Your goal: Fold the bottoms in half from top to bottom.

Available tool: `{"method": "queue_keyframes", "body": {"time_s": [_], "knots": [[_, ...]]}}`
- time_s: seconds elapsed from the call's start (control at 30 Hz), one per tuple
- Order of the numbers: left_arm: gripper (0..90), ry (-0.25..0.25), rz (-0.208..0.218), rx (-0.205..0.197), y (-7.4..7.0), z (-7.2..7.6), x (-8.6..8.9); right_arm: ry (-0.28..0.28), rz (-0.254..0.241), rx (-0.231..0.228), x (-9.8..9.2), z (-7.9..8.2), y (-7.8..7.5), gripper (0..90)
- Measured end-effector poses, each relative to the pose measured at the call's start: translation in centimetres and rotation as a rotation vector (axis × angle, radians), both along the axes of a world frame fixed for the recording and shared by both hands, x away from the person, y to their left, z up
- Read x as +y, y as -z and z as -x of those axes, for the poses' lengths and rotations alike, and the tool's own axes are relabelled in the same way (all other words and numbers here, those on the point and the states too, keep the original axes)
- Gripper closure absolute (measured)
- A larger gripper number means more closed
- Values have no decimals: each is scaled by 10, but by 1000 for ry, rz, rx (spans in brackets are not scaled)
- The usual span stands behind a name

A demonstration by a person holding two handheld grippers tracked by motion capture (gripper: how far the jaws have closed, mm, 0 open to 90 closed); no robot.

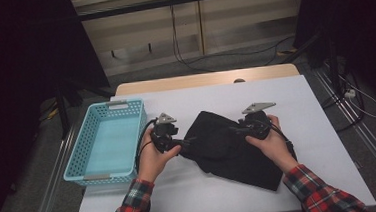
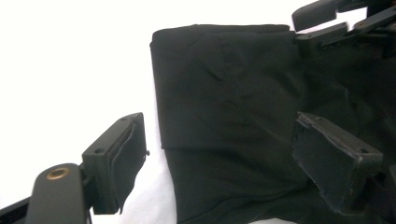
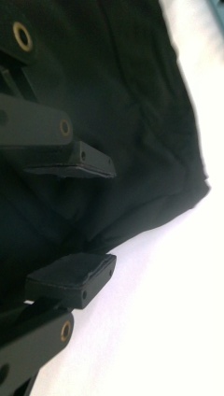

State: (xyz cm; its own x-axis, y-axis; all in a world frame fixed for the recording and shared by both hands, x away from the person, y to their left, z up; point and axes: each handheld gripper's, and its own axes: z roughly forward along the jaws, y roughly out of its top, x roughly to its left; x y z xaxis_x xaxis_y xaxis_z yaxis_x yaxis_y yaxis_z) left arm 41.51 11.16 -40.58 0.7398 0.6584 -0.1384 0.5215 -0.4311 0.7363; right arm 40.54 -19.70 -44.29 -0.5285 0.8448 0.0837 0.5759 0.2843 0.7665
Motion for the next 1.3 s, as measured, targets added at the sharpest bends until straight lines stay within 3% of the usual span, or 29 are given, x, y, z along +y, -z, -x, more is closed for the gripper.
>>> {"method": "queue_keyframes", "body": {"time_s": [0.13,0.2,0.3,0.53,0.97,1.3], "knots": [[154,-6,-4,-7,0,0,1,-29,-22,29,2,-7,10,602],[147,-5,0,-6,0,0,2,-52,-19,59,3,-7,13,736],[142,2,-9,-5,1,0,3,-63,-39,51,0,-6,9,824],[142,-2,1,6,3,0,5,-55,-79,32,-8,1,-7,833],[136,-15,5,-2,2,-1,5,-39,-150,63,-36,19,-21,852],[136,-1,-9,-9,2,-2,2,-35,-148,56,-47,29,-24,870]]}}
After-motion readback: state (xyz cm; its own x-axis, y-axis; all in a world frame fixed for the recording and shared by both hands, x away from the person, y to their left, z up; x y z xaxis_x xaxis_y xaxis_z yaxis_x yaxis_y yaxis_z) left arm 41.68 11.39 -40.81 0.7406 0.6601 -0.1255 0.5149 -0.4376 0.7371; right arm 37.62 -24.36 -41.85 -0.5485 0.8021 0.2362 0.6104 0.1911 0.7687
